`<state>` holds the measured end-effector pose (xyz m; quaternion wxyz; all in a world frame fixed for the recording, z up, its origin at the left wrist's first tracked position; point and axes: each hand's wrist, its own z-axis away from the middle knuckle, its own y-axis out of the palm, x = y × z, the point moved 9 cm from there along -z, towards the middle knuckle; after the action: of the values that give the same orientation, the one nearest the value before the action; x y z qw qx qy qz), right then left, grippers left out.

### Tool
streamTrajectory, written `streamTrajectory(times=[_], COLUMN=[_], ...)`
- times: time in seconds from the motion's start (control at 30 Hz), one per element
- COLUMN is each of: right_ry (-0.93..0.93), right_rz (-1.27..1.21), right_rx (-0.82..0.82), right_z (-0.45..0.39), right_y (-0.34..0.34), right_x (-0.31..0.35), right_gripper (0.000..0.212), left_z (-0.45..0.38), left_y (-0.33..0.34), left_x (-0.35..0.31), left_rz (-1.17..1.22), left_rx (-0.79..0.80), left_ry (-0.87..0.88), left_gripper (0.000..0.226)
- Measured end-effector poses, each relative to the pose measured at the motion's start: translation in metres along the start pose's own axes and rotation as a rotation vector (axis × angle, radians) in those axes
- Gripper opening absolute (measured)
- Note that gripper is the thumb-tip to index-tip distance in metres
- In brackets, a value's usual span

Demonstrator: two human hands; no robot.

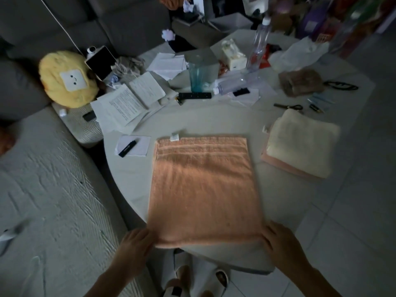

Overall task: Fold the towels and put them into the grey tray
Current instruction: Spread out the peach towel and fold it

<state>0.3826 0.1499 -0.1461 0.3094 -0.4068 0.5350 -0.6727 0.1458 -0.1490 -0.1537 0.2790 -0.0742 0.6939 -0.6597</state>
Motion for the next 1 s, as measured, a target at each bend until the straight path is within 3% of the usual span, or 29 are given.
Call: streamTrajectory(times=[0.1, 0.23, 0.37, 0.47, 0.57, 0.63, 0.83, 0.9, 1.0], right_ry=[0.05, 0.114, 0.037, -0.073, -0.106, -0.037, 0.302, 0.299, 0.028], right_rz=[-0.046, -0.045, -0.057, -0.045, 0.099, 0.107, 0.137, 0.037, -0.091], right_rx=[0.064, 0.006, -0.044, 0.004, 0.026, -0.02, 0.026, 0.014, 0.047], right_z=[0.013, -0.024, -0.111, -0.165, -0.17, -0.157, -0.139, -0.148, -0.155], right_y=[0.006, -0.015, -0.008, 0.026, 0.056, 0.058, 0.042, 0.041, 0.055], right_x=[-0.003, 0.012, 0.071, 0.11, 0.114, 0.094, 0.032, 0.054, 0.112], right_gripper=[0.02, 0.016, 0.061, 0.063, 0.066, 0.071, 0.078, 0.072, 0.066], left_z=[0.0, -0.063, -0.162, -0.2, -0.189, -0.177, -0.183, -0.182, -0.167], left_y=[-0.001, -0.016, 0.007, 0.04, 0.061, 0.059, 0.041, 0.043, 0.054], left_x=[-0.018, -0.046, -0.052, -0.038, -0.035, -0.023, 0.006, -0.019, -0.046], left_rz=[0.045, 0.028, 0.004, -0.063, -0.12, -0.138, -0.065, -0.062, -0.107], left_rx=[0.058, 0.005, 0.048, 0.131, 0.143, 0.115, 0.096, 0.091, 0.121], left_ry=[-0.047, -0.012, -0.061, -0.125, -0.048, -0.032, -0.267, -0.162, 0.087], left_gripper=[0.015, 0.042, 0.059, 0.063, 0.072, 0.072, 0.08, 0.074, 0.065])
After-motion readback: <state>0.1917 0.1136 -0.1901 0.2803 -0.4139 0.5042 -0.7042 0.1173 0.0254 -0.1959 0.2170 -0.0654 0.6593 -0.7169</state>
